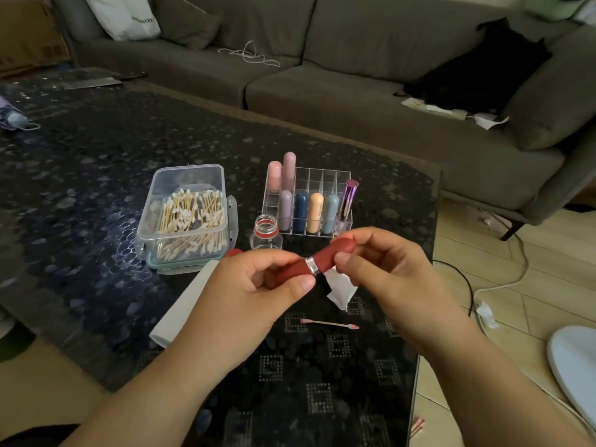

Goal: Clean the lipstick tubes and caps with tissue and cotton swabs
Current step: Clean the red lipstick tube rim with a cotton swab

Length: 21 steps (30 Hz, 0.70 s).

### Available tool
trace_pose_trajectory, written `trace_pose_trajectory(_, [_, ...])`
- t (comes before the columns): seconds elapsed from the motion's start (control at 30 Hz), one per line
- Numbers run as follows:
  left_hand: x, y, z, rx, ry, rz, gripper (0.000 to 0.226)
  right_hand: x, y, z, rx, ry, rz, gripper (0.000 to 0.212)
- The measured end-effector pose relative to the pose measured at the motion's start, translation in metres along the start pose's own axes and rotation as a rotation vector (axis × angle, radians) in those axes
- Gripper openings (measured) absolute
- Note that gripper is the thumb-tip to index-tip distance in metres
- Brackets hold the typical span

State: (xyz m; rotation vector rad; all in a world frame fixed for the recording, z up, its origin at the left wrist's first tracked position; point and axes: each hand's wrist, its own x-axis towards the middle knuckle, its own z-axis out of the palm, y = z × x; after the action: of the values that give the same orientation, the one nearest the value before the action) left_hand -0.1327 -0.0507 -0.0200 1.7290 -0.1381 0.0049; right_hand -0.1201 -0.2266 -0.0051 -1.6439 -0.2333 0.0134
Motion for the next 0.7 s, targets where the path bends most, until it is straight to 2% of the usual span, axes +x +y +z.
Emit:
trace_pose_trajectory(0.1, [0.001, 0.003, 0.003, 0.037, -0.016, 0.037, 0.014, -0.003, -0.002, -0.004, -0.091, 0.026, -0.031, 0.019])
trace_pose_trajectory(0.27, [0.001, 0.004, 0.0, 0.229, -0.017, 0.132, 0.01, -0.008, 0.0, -0.004, -0.09, -0.037, 0.009, 0.026])
trace_pose_trajectory(0.53, [0.008, -0.002, 0.0, 0.299, 0.008, 0.154, 0.009, -0.008, 0.007, 0.007, -0.039, 0.049, 0.036, 0.014])
trace_pose_trajectory(0.6, [0.008, -0.002, -0.002, 0.363, 0.035, 0.196, 0.013, -0.007, 0.006, 0.013, -0.041, 0.071, 0.044, 0.011])
trace_pose_trajectory(0.7, [0.006, 0.002, -0.01, 0.414, 0.099, 0.254, 0.036, -0.002, 0.002, 0.018, 0.001, 0.161, 0.069, 0.011])
